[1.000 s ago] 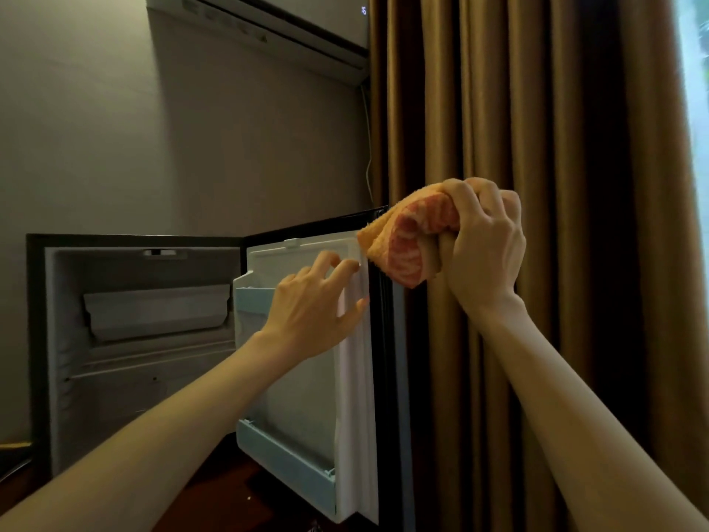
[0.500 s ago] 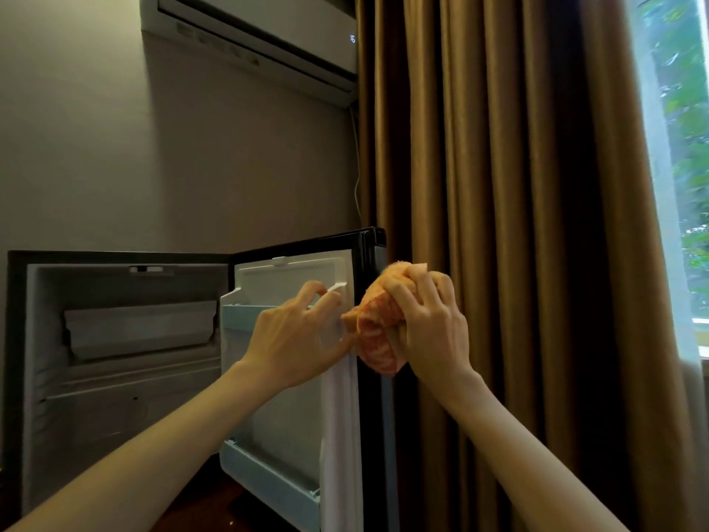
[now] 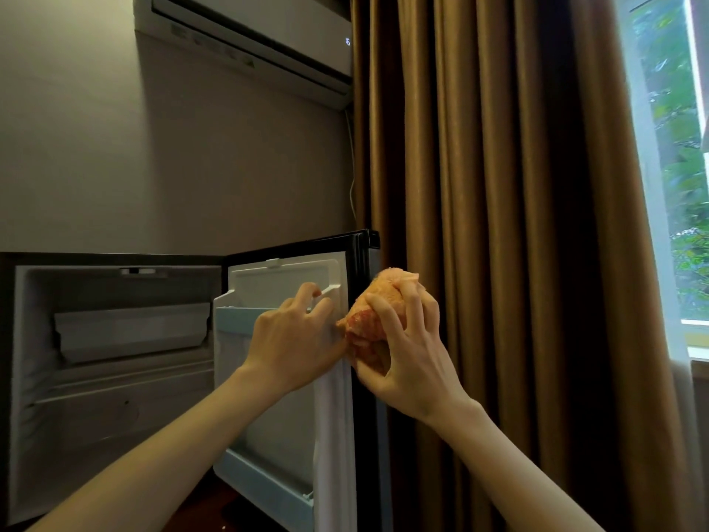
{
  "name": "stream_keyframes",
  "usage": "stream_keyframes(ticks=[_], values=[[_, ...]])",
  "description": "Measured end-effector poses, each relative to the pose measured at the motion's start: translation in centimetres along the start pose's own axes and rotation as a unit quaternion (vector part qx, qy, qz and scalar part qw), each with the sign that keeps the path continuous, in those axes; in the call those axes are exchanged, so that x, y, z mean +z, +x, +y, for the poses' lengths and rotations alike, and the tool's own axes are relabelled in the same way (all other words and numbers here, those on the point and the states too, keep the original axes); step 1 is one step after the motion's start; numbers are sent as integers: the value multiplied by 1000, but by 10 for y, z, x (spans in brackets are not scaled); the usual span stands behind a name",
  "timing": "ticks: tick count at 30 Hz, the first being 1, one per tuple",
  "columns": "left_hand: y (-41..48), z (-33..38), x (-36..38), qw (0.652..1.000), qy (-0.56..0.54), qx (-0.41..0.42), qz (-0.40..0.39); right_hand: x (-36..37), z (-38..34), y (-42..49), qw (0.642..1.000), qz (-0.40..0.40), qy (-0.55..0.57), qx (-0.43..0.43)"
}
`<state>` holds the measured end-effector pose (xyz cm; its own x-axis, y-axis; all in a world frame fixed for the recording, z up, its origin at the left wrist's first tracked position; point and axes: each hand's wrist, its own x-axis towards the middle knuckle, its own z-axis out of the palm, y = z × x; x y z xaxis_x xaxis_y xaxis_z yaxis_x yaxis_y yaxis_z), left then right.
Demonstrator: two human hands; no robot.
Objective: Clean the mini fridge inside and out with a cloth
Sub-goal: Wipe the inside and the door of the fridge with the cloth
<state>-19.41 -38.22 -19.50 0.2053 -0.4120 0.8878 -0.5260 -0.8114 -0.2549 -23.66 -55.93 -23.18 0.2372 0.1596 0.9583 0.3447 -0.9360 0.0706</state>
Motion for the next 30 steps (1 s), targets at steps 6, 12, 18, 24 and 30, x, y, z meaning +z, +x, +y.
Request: stream_keyframes(ticks=[6,12,18,24,30], values=[[0,-6,-3,1000,-29,4,-10,13,-3,0,997,53,-47,5],[1,-17,6,1000,-21,9,-16,-2,3,30,993,110,-40,-10],[-2,-19,10,999,-46,9,18,-24,9,89,995,95,-28,-18],[-2,-20,10,998,-51,-14,17,-14,6,62,1000,25,4,8],[-2,-14,11,996,-67,-44,26,7,1,-28,998,-20,53,38]])
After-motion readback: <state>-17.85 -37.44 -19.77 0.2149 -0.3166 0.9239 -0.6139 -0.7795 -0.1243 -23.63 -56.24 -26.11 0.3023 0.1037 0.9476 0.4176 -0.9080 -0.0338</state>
